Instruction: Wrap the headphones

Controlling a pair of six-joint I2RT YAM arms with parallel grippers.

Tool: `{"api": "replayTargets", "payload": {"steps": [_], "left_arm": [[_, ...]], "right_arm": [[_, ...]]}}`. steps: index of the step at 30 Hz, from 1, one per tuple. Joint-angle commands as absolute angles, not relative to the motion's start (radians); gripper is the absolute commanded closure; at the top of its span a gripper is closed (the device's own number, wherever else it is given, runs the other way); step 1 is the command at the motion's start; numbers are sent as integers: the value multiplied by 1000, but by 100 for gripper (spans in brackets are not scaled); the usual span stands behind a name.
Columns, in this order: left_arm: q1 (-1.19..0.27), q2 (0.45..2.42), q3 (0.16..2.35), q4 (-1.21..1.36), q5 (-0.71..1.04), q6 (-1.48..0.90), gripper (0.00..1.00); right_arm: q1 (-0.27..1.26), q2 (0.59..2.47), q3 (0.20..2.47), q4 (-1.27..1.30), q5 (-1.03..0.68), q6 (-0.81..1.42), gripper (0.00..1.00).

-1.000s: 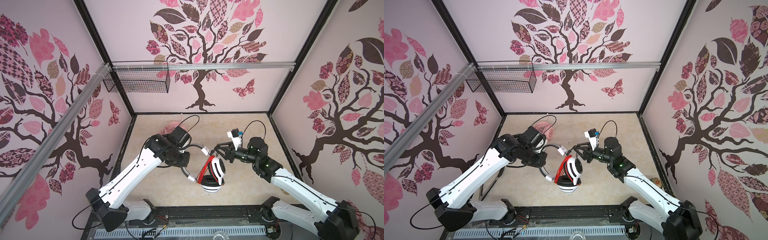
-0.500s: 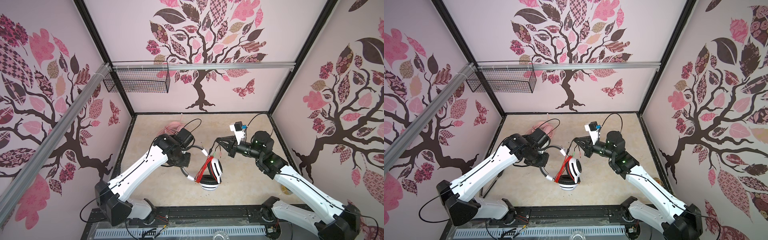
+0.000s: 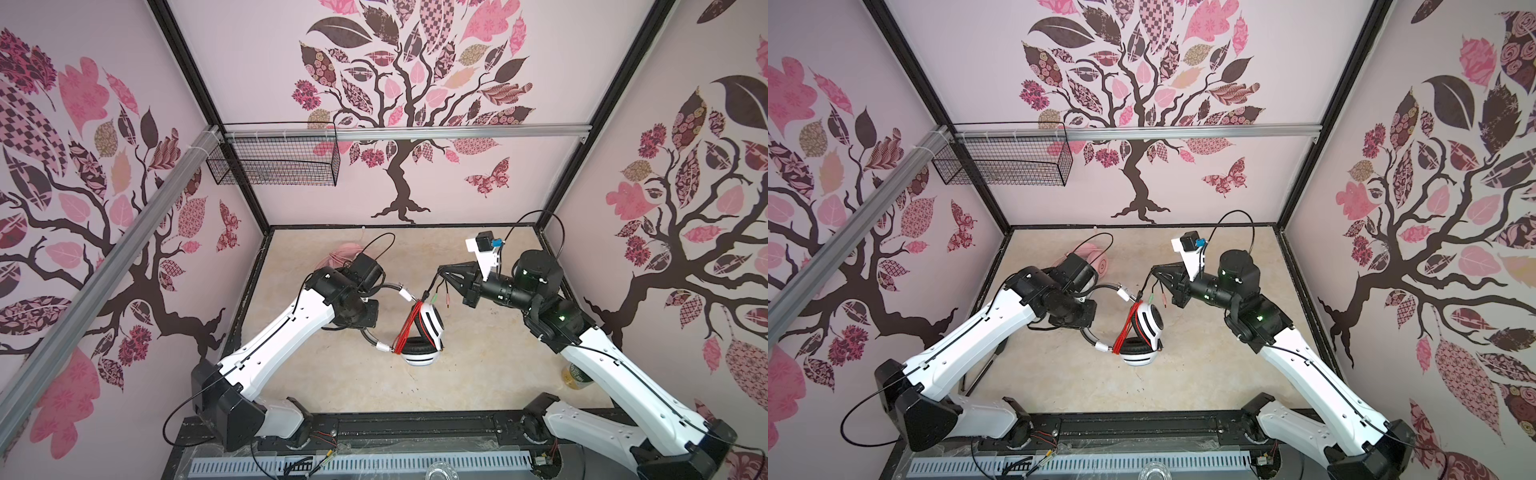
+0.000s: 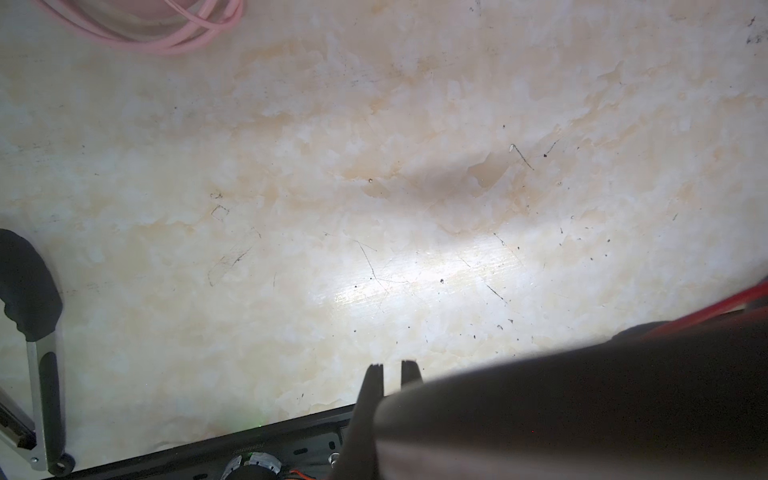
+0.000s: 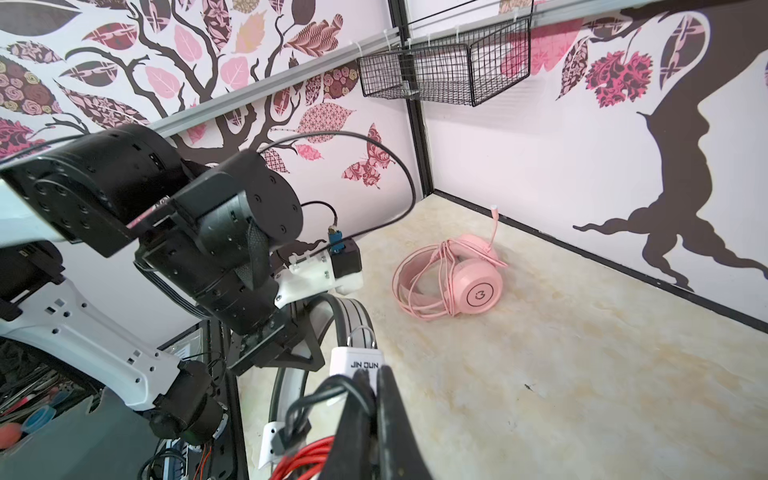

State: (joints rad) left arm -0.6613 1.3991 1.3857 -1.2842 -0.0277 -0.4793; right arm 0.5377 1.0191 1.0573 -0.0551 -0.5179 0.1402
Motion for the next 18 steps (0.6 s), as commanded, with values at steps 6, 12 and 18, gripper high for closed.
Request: {"api": "replayTargets", "payload": {"steps": [6, 12, 18], "left_arm": [[-663, 1518, 1411, -1355, -123, -507, 100], [-654, 1607, 1483, -1379, -175, -529, 100], [-654, 1626, 1504, -1382, -205, -532, 100]], "right_arm": [[534, 1065, 1152, 73, -675, 203, 100], [539, 1034, 1103, 73, -762, 200, 100], [539, 994, 1096, -45, -530, 152, 100]]}}
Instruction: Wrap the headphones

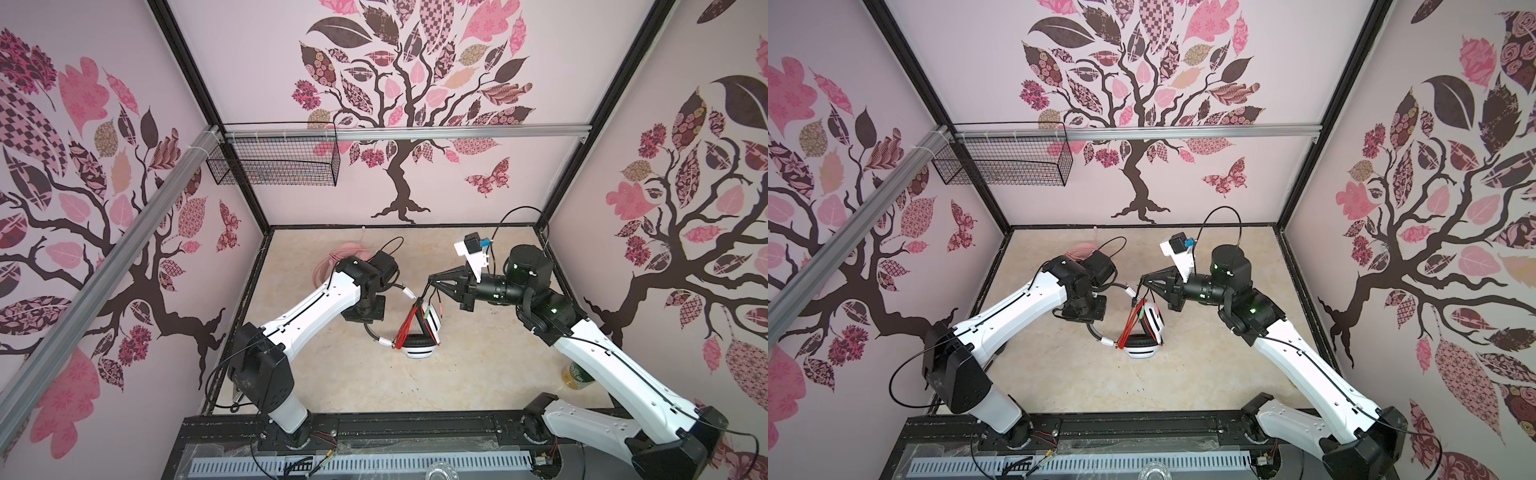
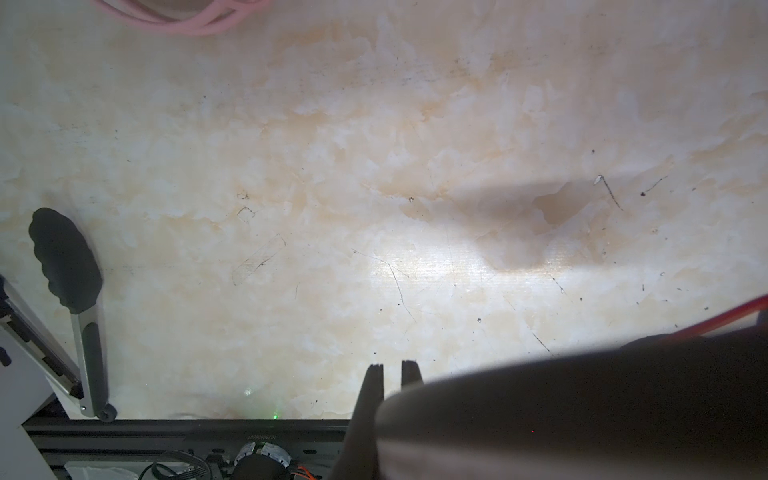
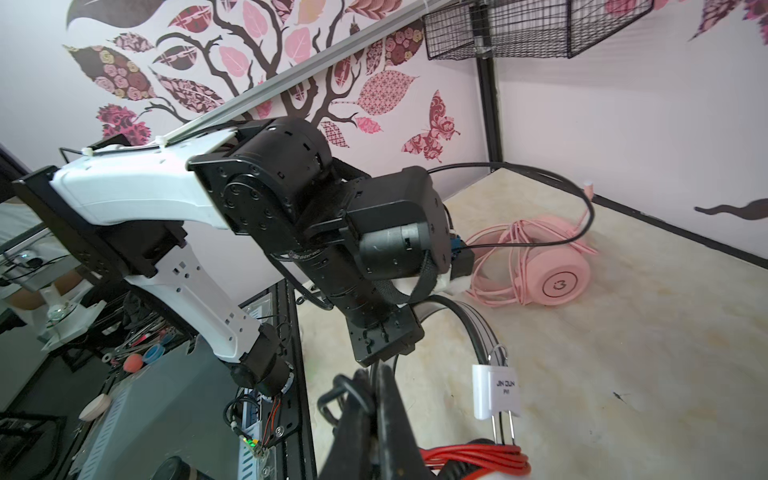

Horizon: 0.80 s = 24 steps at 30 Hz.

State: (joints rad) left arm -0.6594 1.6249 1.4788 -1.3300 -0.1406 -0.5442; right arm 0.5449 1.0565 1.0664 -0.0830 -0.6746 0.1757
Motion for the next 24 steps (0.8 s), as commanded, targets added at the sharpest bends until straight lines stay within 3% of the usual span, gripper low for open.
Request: {"api": "replayTargets", "payload": {"steps": [1, 3, 6, 17, 24], "left_arm": [[-654, 1622, 1500, -1383, -212, -531, 100], [-655, 1606, 1487, -1386, -222, -529, 100], [-655, 1578, 1466, -1387, -230, -522, 100], [-658, 1421, 1418, -1363, -158, -495, 100], [-658, 1351, 1518, -1384, -96, -482, 100]], "right_arm": [[539, 995, 1107, -81, -455, 145, 100], [536, 1008, 1130, -148, -334, 128, 100], [527, 1037, 1133, -164, -302, 127, 100], [516, 1169, 1079, -41, -286, 131, 100], [515, 1185, 962, 85, -361, 126, 100]]}}
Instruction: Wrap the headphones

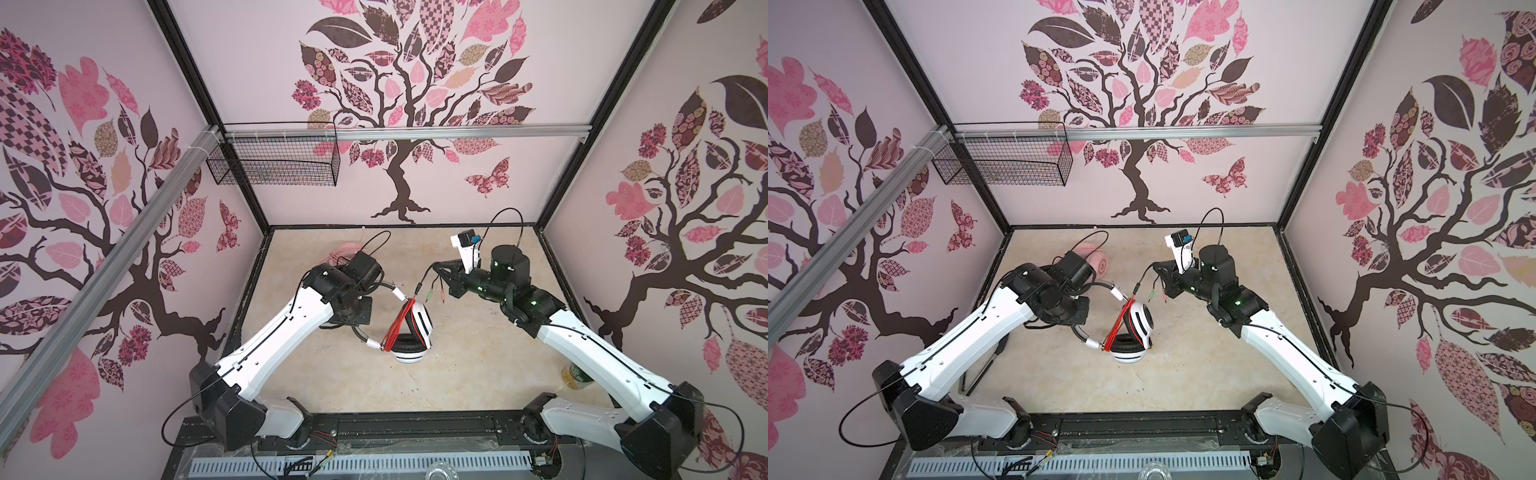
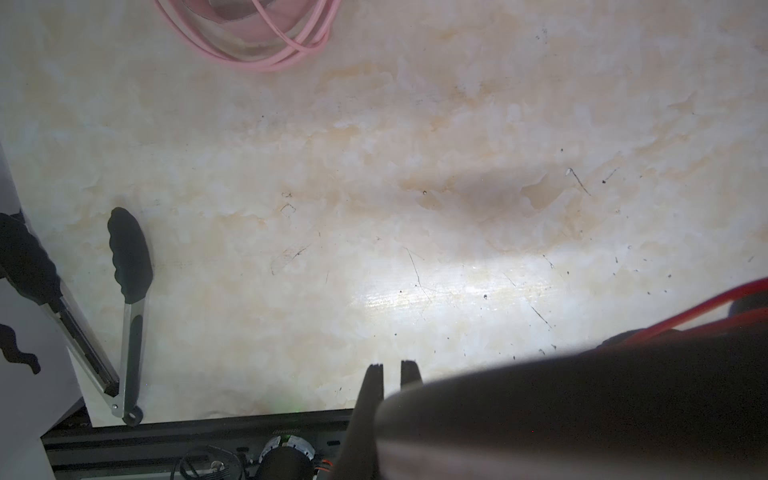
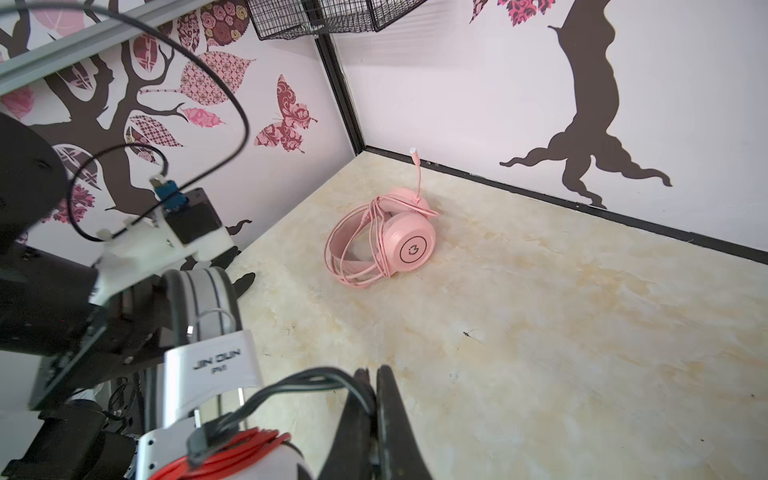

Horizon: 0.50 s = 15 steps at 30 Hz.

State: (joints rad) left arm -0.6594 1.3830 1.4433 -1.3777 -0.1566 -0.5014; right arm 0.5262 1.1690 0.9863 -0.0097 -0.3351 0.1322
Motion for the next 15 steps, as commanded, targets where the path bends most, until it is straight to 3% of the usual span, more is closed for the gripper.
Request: {"api": "replayTargets", "payload": {"steps": [1, 8, 15], "left_arm": [[-657, 1351, 1541, -1391, -88, -482, 100], [-655, 1381, 1670, -1411, 8, -469, 100], [-653, 1442, 1784, -1439, -25, -495, 100]], "right_arm": [[515, 1186, 949, 101, -374, 126, 100], [515, 1207, 863, 216, -491, 123, 100], [514, 1172, 734, 395, -627, 192, 100]]}}
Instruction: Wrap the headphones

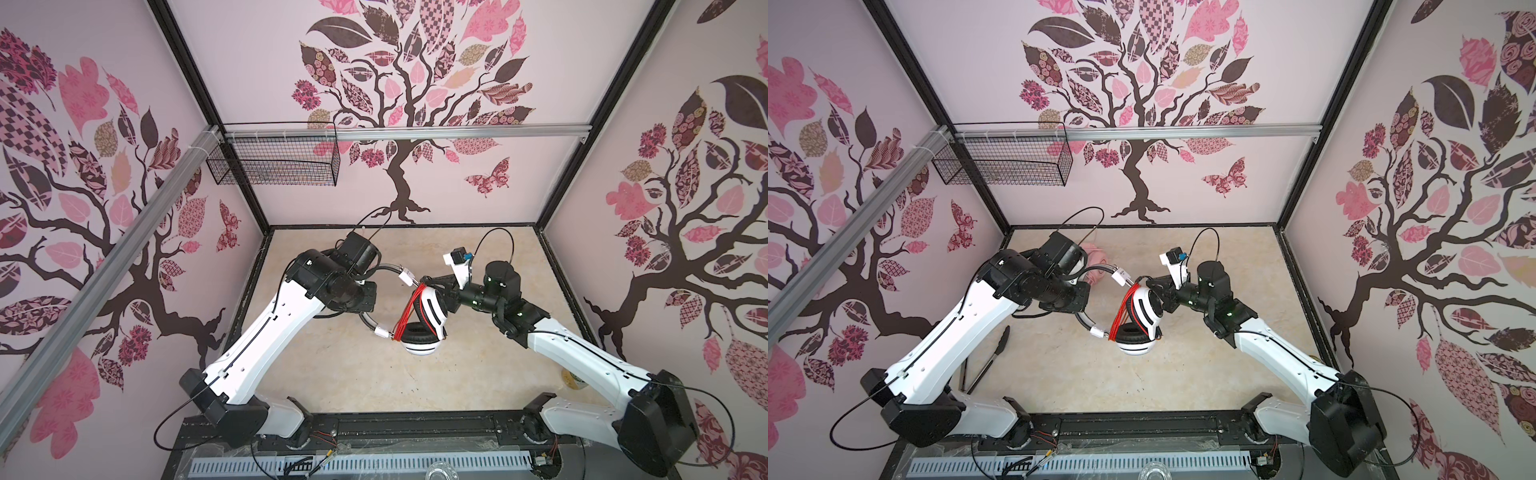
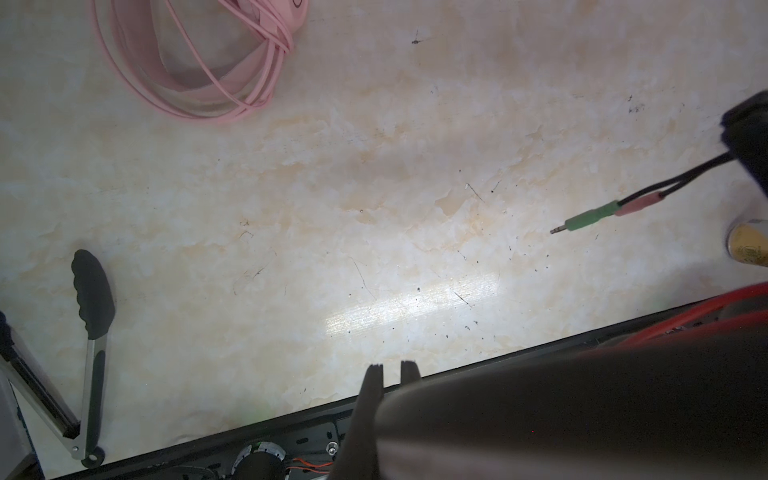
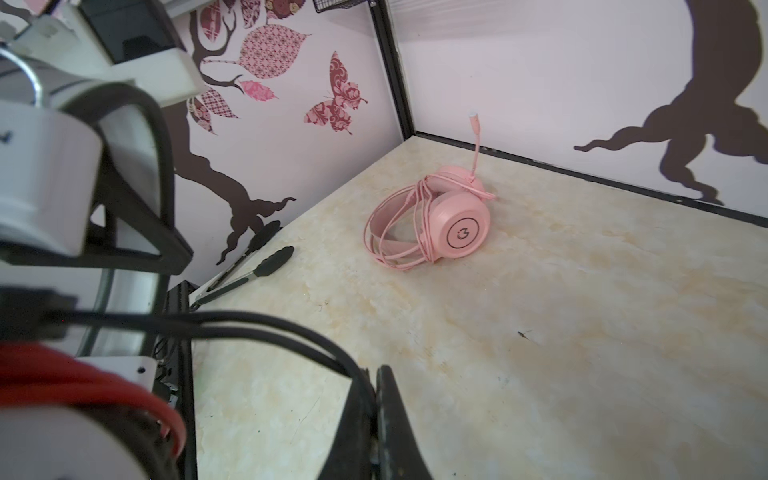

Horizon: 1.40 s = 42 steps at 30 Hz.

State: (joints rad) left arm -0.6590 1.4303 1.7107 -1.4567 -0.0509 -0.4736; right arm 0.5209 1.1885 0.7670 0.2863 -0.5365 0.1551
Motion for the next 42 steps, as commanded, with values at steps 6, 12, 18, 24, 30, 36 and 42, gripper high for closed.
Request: {"api": "replayTargets", "payload": {"steps": [6, 12, 18, 24, 30, 36, 42], "left_arm": [[-651, 1488, 1842, -1434, -26, -523, 100], [-649, 1524, 1891, -1431, -12, -542, 100], [-646, 1542, 1875, -1417, -3, -555, 100], [-645, 1546, 1836, -1383, -13, -584, 100], [-644, 1519, 1720, -1323, -26, -631, 100], [-646, 1467, 1533, -1262, 21, -684, 100], [-689, 1381, 1349, -1199, 34, -750, 100]], "right_arm": [[515, 1119, 578, 599, -733, 308, 93], [515, 1072, 505, 574, -691, 319, 72], [515, 958, 429, 428, -513, 280, 40], [515, 755, 322, 249, -327, 301, 30], [515, 546, 263, -18, -64, 413, 30], [514, 419, 219, -94, 32, 504, 31], [515, 399, 200, -97, 75, 492, 31]]}}
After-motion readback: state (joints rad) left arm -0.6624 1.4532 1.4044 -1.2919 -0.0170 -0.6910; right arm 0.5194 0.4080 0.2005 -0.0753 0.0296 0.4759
